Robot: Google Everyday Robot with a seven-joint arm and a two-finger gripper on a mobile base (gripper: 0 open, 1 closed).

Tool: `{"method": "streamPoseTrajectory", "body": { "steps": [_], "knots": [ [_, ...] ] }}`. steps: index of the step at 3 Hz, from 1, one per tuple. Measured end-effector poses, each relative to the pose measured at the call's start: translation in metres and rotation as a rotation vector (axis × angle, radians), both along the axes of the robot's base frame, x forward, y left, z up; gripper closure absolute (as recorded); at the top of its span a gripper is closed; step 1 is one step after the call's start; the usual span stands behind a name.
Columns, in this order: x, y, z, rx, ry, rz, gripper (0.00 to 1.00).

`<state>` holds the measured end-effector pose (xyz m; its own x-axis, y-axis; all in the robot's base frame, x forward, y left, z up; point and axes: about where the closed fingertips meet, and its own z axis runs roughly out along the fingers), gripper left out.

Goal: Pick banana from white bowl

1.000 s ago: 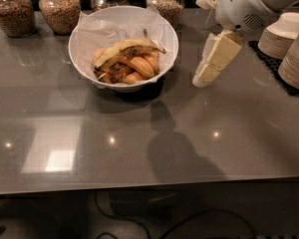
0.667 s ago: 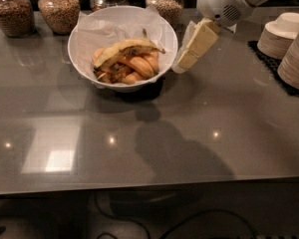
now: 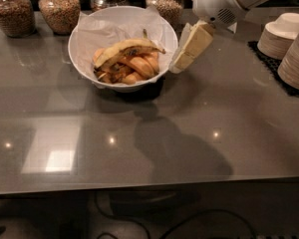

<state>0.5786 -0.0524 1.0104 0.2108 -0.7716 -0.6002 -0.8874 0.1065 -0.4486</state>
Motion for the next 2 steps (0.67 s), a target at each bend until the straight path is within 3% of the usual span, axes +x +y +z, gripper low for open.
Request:
{"method": "streamPoseTrajectory", "body": {
  "steps": [2],
  "knots": [
    [0.041,0.037,-0.025,0.054,-0.023,0.082,0.00]
  ]
}}
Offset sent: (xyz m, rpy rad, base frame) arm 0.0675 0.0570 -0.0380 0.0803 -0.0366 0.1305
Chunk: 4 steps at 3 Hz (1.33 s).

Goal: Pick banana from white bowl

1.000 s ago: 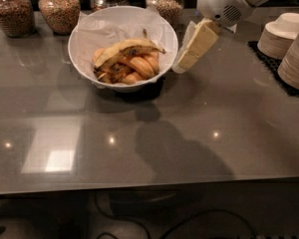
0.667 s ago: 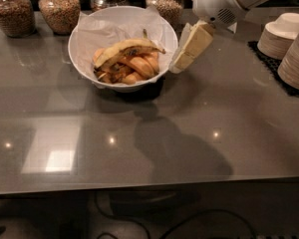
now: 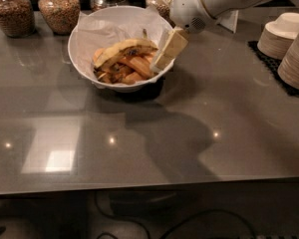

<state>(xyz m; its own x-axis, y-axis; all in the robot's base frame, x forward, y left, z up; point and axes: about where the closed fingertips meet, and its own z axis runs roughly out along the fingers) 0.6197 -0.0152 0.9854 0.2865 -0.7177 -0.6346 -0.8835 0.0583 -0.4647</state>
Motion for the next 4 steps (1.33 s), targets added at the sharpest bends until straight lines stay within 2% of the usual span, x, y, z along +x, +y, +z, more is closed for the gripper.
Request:
{"method": "streamPoseTrajectory", "body": {
  "steps": [1,2,4],
  "knots": [
    [0.015,0.022,-0.013,0.000,0.004,0.056,0.08],
    [0.026,0.039,-0.025,-0.009,0.014,0.098,0.24],
    [0.040,0.061,-0.044,-0.023,0.035,0.144,0.26]
  ]
}}
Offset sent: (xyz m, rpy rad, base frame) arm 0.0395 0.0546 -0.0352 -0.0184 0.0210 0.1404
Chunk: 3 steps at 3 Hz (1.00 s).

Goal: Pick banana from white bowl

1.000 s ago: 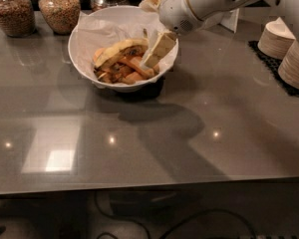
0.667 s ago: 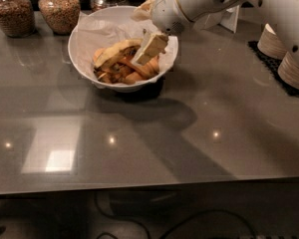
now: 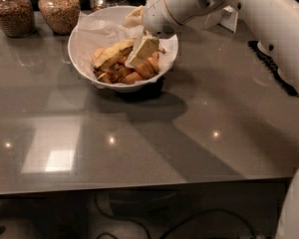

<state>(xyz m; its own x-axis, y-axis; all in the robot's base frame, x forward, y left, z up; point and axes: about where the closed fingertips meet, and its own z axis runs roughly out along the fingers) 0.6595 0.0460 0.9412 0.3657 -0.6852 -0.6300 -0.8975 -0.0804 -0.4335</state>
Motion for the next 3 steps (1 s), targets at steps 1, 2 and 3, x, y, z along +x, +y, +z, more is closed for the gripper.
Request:
{"method": "streamPoseTrajectory", "body": {
  "steps": [1,2,3],
  "knots": [
    [0.007,0.007,-0.011,-0.015,0.010,0.010,0.33],
    [0.011,0.010,-0.022,-0.029,0.023,0.015,0.50],
    [0.011,0.010,-0.022,-0.029,0.023,0.015,0.71]
  ]
}}
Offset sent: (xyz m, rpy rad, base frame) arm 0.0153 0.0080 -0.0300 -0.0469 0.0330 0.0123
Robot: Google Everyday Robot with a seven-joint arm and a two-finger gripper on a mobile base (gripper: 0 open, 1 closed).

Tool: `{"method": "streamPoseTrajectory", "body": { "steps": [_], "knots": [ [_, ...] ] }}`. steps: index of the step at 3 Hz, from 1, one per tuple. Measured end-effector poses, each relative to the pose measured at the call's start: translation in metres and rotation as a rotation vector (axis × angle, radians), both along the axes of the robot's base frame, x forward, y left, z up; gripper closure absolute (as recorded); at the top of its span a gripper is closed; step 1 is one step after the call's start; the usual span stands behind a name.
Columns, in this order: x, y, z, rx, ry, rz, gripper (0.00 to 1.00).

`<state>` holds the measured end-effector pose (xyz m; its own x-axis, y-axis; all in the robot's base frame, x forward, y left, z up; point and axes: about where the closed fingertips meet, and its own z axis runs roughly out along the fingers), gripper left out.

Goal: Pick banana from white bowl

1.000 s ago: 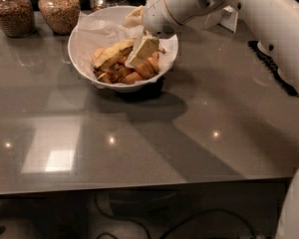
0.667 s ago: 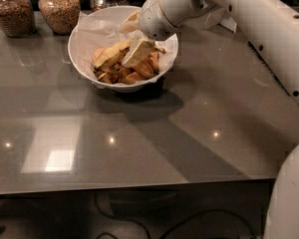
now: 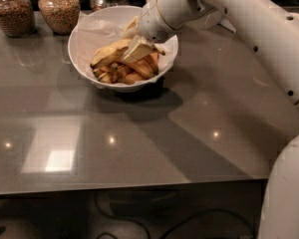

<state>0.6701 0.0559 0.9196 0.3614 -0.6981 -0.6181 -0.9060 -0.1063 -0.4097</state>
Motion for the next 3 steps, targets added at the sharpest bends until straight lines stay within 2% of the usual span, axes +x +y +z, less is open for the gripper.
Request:
{"method": "streamPoseTrajectory", "body": {
  "steps": [1,2,3],
  "knots": [
    [-0.008,-0.006,0.008,-0.016,-0.004,0.012,0.94],
    [-0.022,-0.019,0.024,-0.039,-0.012,0.020,1.00],
    [-0.048,-0.041,0.044,-0.062,-0.003,0.019,1.00]
  ]
}}
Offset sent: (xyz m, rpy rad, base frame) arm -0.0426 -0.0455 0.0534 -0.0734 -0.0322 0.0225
